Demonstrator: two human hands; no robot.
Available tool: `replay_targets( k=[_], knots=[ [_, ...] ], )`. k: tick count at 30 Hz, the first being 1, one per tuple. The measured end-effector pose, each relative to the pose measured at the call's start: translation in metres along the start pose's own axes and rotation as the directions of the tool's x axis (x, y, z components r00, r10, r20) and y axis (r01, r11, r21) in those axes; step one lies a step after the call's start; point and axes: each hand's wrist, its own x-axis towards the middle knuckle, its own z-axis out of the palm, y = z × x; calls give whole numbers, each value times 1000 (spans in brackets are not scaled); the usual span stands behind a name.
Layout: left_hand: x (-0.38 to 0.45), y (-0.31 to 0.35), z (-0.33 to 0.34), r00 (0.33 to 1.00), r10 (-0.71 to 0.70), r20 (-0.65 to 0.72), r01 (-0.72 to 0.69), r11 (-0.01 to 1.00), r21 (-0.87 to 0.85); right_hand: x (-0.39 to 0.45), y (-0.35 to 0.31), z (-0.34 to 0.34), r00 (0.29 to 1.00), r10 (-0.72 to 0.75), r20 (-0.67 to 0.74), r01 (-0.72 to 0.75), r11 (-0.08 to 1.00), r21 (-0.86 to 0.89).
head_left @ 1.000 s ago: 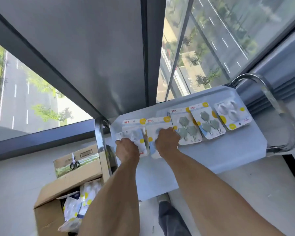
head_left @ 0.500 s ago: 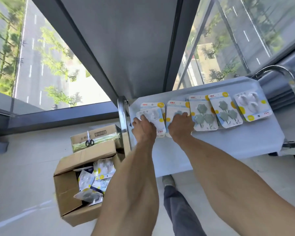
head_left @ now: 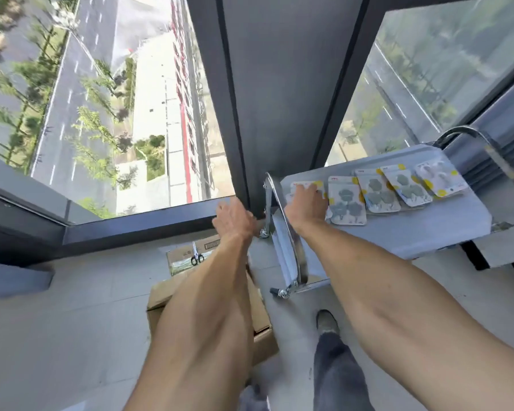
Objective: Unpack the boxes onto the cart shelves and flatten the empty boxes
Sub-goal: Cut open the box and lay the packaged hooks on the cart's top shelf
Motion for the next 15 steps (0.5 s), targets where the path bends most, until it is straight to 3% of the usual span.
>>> replay_targets(
  k=[4, 8, 15],
  knots=[
    [-15, -104, 13, 985, -163, 64, 155, 982, 105, -46, -55, 60, 995, -31, 90, 27, 999, 45],
    [-27, -199, 73, 932, -313, 180, 296, 948, 118, -80, -85, 169, 963, -61, 263, 60, 998, 10],
    [-35, -327, 238, 712, -583, 391, 611, 789, 64, -112, -90, 393, 841, -33, 541, 83, 994, -69]
  ],
)
